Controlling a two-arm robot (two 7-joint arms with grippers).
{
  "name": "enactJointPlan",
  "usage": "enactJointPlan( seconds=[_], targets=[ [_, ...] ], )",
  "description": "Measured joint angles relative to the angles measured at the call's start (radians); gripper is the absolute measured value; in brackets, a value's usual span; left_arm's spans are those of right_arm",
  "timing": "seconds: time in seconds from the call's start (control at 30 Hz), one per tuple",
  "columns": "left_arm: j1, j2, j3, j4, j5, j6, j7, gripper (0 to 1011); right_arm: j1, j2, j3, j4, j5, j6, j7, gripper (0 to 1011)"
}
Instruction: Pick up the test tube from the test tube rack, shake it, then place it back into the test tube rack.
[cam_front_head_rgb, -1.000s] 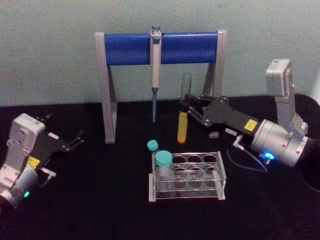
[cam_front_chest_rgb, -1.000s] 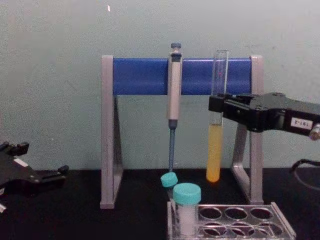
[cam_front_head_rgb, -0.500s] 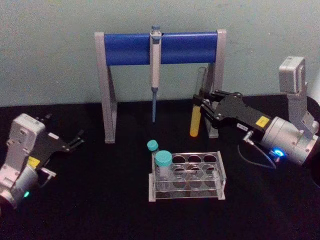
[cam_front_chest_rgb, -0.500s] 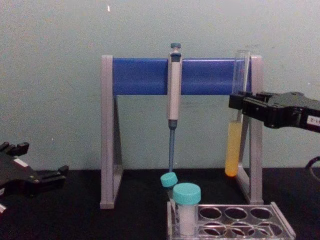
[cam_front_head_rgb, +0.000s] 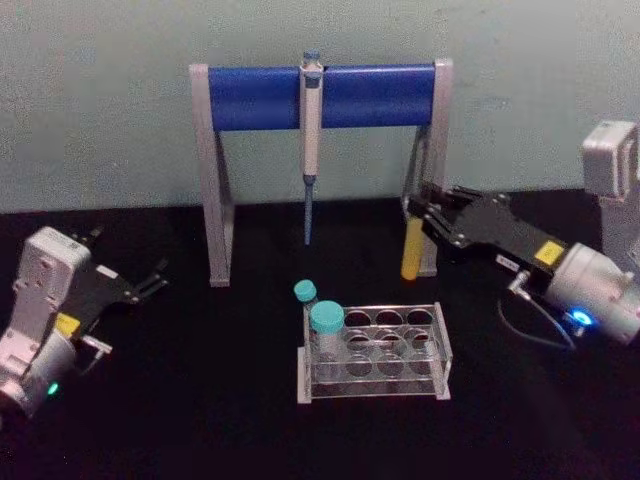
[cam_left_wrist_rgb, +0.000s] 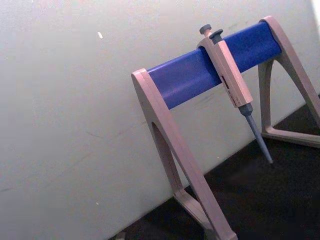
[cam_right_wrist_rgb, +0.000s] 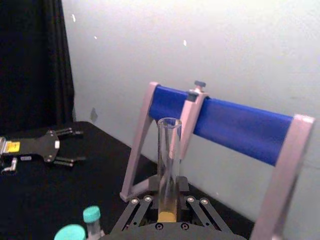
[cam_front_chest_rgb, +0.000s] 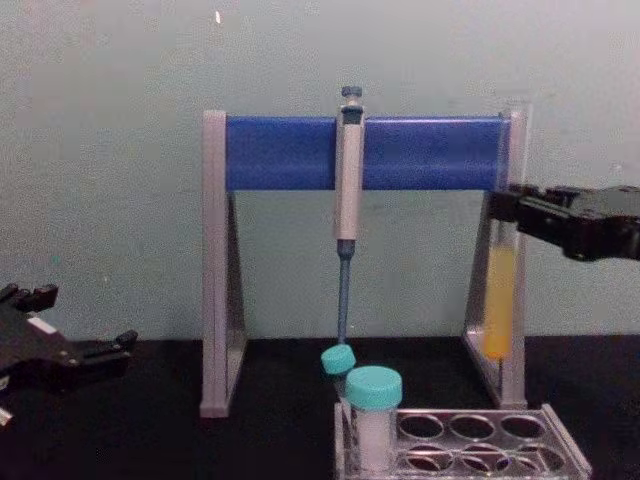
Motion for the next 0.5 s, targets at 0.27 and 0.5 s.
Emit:
enactJointPlan(
  seconds=[0.27, 0.5],
  targets=[
    [0.000, 0.000, 0.000, 0.000, 0.000, 0.000, 0.000, 1010, -0.093, 0.044, 0.026, -0.103, 0.010, 0.030, -0.020, 221],
    [0.000, 0.000, 0.000, 0.000, 0.000, 0.000, 0.000, 1010, -0.120, 0.052, 0.000, -0.154, 0.029, 0.048, 0.018, 221]
  ],
)
